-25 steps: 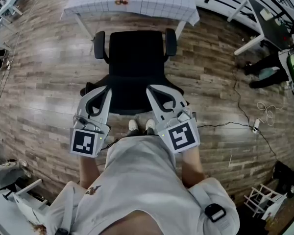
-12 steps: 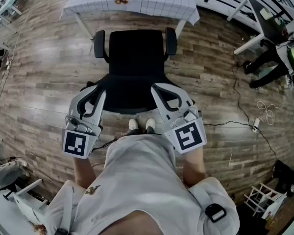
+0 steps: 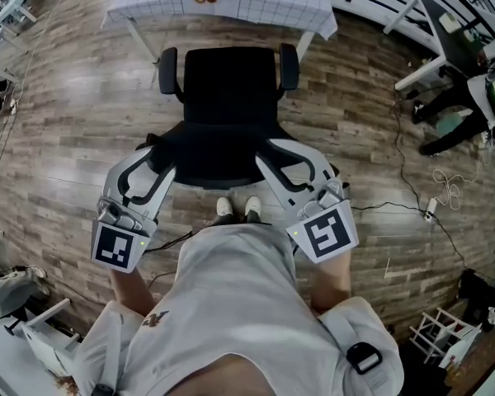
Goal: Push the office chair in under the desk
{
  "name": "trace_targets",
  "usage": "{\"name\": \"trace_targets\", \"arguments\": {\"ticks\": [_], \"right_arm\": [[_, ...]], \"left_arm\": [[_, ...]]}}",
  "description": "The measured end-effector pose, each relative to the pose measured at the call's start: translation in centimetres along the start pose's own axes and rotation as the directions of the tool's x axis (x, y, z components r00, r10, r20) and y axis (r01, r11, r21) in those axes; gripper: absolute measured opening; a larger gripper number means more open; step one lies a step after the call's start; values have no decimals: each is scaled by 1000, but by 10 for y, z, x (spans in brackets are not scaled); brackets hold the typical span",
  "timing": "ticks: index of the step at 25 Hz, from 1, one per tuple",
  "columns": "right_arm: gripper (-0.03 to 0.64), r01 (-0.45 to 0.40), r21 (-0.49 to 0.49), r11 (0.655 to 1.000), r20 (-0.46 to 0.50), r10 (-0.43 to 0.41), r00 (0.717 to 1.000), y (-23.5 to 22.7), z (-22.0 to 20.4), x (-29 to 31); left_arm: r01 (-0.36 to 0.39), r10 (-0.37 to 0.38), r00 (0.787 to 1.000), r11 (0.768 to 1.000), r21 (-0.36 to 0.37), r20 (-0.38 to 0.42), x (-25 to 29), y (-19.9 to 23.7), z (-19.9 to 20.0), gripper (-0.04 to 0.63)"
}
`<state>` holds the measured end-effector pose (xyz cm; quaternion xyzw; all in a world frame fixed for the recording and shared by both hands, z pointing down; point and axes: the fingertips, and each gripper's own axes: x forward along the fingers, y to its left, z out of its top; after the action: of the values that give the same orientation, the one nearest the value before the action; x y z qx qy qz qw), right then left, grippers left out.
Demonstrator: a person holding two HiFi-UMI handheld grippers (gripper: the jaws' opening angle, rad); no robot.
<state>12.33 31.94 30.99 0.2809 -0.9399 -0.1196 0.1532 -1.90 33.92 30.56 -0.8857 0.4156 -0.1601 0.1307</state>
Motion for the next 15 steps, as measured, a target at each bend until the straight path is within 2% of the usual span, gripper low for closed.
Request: {"name": "trace_targets", "arguments": {"ticks": [2,6,7,10,11,15], "right_arm": [[157,-28,-19,999,-12,28,1000,4,-3,-2],[167,-70,-44,997,-31,69,997,11,-6,-3],[208,-89,-49,995,-37,87,995,13,-7,-2],[231,-138,-54,989,-48,135,990,21,-9,-1],[260,-150,-53,987,-52,147,988,23,-10,0],[271,-187,-64,980,-80,182,980,27,-17,2]], "left_arm": [[40,-40,999,999,15,-7,-2,-6,-2,173],[119,-119,993,993,-4,-5,-7,-17,-3,221],[127,-127,992,992,-5,-3,-7,-17,-2,232],[146,-146,989,989,10,-26,-6,-19,-6,250],[153,-153,988,988,12,-37,-5,-20,-9,261],[170,-167,981,985,17,-100,-1,-26,-21,309]]}}
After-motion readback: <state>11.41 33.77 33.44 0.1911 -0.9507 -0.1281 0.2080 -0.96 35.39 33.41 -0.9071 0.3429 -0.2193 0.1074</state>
